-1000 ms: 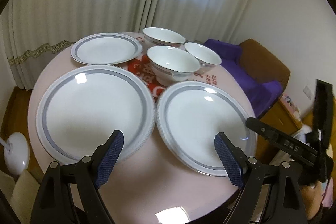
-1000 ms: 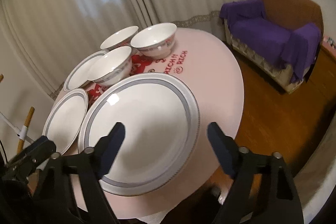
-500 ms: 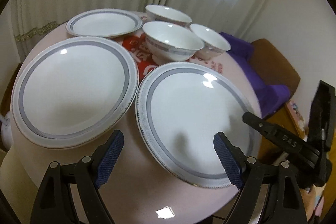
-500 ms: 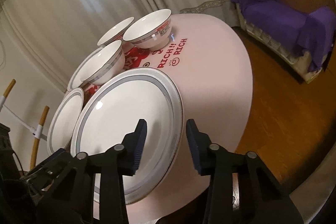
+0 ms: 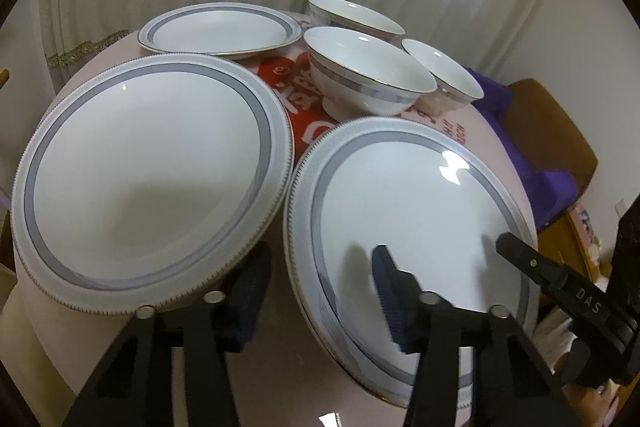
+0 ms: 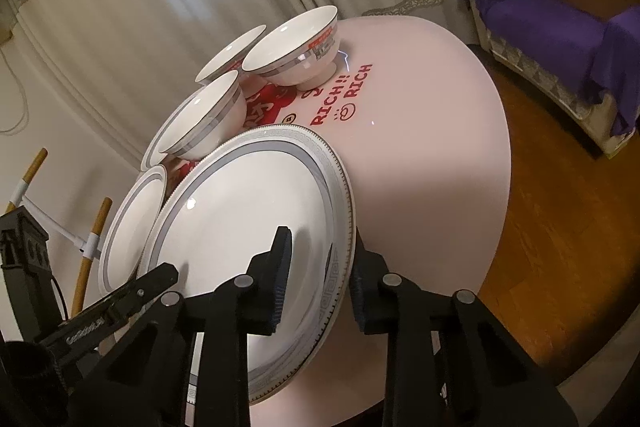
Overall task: Organize plates and bowls
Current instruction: 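Grasp a grey-rimmed plate rim with the left gripper while the right gripper grasps another plate rim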
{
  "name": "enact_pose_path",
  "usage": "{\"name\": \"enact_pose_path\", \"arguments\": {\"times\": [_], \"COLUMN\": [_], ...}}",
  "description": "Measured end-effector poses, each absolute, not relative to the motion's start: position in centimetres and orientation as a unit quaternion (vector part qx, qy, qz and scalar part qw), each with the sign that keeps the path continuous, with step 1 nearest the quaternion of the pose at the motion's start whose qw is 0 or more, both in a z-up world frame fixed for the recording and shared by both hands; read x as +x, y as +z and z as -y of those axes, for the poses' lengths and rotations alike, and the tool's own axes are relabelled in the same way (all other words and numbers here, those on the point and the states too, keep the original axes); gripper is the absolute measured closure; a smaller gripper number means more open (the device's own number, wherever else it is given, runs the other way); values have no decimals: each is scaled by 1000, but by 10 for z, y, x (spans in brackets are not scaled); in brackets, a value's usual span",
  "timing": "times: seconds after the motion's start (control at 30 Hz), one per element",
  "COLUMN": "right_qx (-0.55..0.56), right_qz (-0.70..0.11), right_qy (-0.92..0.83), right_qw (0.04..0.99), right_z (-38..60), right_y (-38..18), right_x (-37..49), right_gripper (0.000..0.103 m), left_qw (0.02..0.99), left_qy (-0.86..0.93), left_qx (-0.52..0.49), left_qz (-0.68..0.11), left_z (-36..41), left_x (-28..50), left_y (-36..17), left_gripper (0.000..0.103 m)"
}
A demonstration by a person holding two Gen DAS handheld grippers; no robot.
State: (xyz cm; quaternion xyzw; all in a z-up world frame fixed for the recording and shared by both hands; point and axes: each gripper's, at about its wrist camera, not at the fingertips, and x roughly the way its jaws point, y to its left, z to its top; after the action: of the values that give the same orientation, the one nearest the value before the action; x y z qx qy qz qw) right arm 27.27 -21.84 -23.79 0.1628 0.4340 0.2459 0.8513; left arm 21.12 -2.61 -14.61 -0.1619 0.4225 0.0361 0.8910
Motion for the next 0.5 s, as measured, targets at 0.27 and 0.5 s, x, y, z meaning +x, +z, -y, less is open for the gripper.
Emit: {"name": "enact_pose_path", "arguments": {"times": [0.27,0.5], "right_qx": [179,179], "right_qz": [-425,-420], "right_qy": [257,255], "right_qw": [849,852], "right_z": [224,223], "right_y": [-246,-244], "right_x": [273,265], "right_gripper": [90,90], "left_qw": [897,901], "left_qy": [32,19], "left_qx": [-143,-141], "left_qz": [-418,-409], "left_z": [29,24], "left_x": [216,208], "left_y": [-152,-149], "left_gripper": [79,84]}}
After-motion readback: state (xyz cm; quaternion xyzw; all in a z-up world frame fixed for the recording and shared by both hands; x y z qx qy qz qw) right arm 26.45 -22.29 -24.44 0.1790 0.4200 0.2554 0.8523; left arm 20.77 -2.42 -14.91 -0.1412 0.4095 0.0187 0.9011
